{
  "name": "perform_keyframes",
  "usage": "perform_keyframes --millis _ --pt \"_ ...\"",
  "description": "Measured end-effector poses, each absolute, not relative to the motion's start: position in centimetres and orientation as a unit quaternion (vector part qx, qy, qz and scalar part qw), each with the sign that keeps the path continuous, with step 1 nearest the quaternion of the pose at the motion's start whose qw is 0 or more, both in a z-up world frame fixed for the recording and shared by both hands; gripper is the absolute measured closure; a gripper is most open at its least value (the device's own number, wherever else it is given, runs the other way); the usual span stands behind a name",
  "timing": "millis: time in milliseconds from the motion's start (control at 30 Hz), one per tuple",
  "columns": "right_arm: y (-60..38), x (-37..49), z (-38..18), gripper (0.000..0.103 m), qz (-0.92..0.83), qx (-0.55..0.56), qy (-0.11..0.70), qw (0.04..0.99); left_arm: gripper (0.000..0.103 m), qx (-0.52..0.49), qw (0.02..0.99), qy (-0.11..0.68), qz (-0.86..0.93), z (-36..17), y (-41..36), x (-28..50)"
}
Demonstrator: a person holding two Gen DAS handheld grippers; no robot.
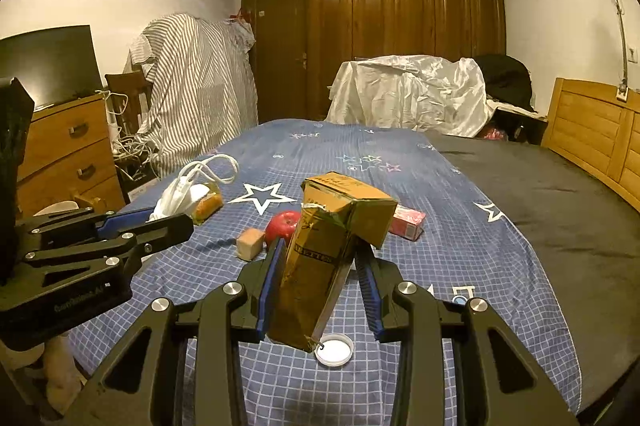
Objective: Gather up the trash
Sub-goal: 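Carry the mask and gold box to the white bucket and open both tools to drop them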
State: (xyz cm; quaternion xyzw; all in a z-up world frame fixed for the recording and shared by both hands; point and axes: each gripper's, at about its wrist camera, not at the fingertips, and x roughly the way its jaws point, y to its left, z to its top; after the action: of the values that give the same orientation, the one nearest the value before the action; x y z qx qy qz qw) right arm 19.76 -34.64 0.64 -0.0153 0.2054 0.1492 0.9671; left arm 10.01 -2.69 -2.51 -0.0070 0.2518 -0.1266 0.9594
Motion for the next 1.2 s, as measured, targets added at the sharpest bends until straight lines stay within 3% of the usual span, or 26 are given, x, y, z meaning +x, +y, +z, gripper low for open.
perform_keyframes --millis 300,500,1200 --pt "-33.8 20.7 2.0 0.066 0.171 -0.006 0.202 0.964 0.078 -0.009 0.965 0.240 -0.109 -1.7 -1.0 9.5" --pt "-30.3 22.2 3.6 0.066 0.224 -0.009 0.198 0.954 0.078 -0.026 0.971 0.231 -0.063 -0.6 4.0 9.2" --pt "-1.2 24.2 9.6 0.066 0.436 -0.072 0.212 0.871 0.078 -0.066 0.962 0.222 0.147 2.2 25.9 5.1"
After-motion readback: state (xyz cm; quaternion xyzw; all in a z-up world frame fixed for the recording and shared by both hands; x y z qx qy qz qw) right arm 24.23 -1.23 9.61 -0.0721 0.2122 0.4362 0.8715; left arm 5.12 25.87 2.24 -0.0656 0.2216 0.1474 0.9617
